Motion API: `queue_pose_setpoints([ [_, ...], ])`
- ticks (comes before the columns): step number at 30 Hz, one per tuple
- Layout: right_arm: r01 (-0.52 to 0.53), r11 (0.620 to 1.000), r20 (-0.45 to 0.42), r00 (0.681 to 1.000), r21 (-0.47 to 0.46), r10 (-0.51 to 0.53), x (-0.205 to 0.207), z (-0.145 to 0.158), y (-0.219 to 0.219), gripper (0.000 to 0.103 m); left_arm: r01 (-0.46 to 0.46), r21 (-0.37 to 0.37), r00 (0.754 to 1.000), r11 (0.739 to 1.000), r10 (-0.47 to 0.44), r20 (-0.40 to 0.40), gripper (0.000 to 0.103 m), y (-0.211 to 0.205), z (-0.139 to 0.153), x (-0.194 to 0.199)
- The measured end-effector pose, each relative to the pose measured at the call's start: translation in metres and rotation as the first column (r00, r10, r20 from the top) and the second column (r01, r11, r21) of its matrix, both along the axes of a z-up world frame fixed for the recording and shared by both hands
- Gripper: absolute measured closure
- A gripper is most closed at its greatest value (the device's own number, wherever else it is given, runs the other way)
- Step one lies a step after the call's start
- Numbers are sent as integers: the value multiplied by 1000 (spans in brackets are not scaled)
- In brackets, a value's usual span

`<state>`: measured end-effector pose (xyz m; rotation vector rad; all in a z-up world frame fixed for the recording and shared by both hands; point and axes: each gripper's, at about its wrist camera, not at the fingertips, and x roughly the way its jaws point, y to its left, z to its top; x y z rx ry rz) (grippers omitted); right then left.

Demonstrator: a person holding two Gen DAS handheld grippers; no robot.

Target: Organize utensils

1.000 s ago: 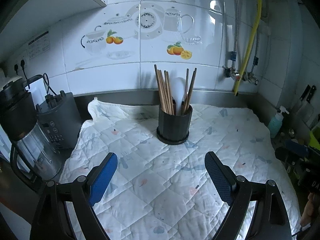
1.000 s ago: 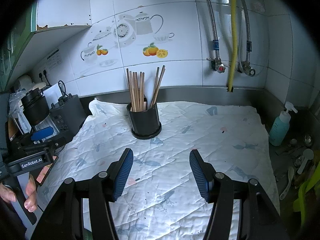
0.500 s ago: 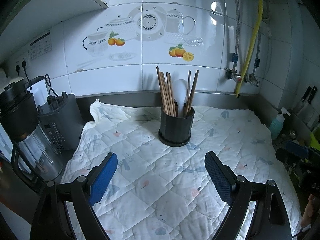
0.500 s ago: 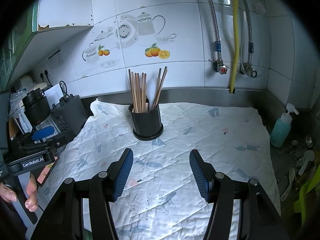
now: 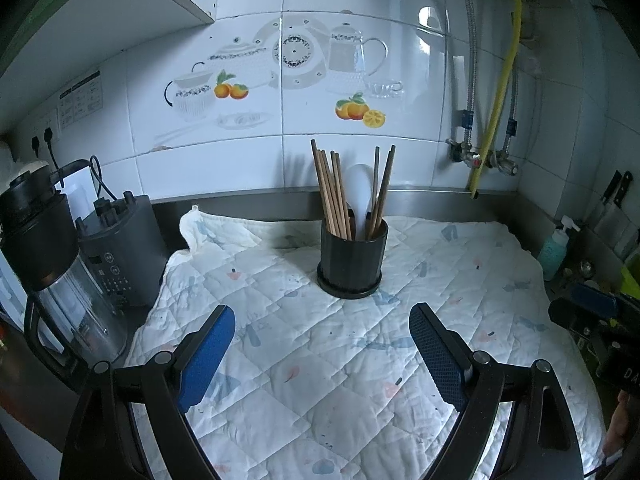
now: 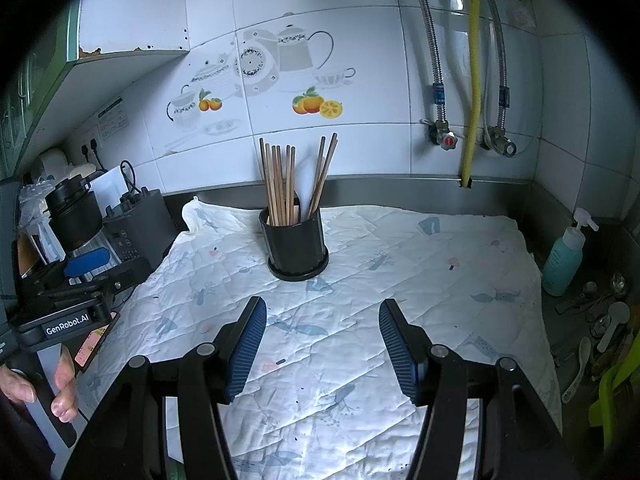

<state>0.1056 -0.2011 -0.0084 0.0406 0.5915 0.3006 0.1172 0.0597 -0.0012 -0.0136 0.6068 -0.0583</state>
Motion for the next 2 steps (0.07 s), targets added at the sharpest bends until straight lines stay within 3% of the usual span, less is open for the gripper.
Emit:
queue_pose_setpoints([
  [2,1,1000,2,1000,0,-1,-1,0,0,39,2,4,1000,1000,-2,-1,7,-1,0,1],
])
